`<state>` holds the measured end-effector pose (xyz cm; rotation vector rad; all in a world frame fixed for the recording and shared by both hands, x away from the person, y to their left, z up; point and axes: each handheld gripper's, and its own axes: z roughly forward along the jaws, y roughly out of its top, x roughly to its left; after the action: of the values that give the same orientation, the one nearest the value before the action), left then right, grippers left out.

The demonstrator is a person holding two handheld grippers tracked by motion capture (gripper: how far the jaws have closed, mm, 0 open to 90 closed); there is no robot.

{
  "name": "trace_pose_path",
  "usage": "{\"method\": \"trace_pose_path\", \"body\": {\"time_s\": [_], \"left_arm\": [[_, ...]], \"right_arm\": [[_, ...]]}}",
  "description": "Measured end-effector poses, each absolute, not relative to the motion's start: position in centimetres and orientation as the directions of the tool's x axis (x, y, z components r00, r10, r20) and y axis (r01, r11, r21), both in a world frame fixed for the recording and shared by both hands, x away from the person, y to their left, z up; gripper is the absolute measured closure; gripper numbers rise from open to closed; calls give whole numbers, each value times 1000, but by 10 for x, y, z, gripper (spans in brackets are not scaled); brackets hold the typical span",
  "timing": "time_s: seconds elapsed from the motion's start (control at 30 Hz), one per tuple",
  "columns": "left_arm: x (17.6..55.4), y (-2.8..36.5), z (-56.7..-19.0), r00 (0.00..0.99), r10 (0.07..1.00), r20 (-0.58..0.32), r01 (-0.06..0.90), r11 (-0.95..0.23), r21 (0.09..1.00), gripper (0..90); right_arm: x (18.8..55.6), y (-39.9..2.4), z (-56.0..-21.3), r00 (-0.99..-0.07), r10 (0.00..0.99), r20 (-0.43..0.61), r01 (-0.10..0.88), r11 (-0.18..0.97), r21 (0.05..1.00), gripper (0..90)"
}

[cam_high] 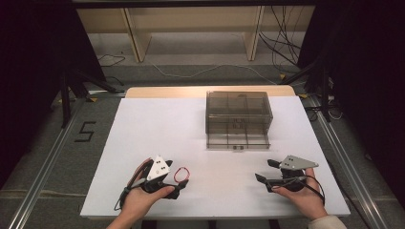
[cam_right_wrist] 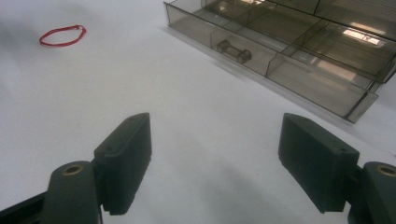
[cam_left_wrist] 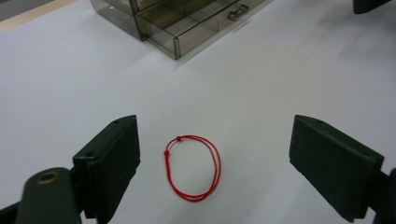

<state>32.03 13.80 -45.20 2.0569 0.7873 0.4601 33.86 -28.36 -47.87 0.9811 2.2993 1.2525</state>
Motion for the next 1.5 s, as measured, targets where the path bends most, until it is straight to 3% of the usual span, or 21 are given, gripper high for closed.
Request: {"method": "trace_pose_path", "body": {"time_s": [0.6,1.17,1.5], "left_arm": [[342,156,-462,634,773,5,448,-373,813,262],[360,157,-474,560,828,-16,539,-350,766,516],[364,142,-482,608,793,-36,556,-393,733,601]], "right_arm": [[339,-281,-479,-703,710,24,408,376,832,265],[339,-280,-479,-707,707,20,406,382,830,266],[339,-279,-479,-711,703,17,401,385,831,268]]}}
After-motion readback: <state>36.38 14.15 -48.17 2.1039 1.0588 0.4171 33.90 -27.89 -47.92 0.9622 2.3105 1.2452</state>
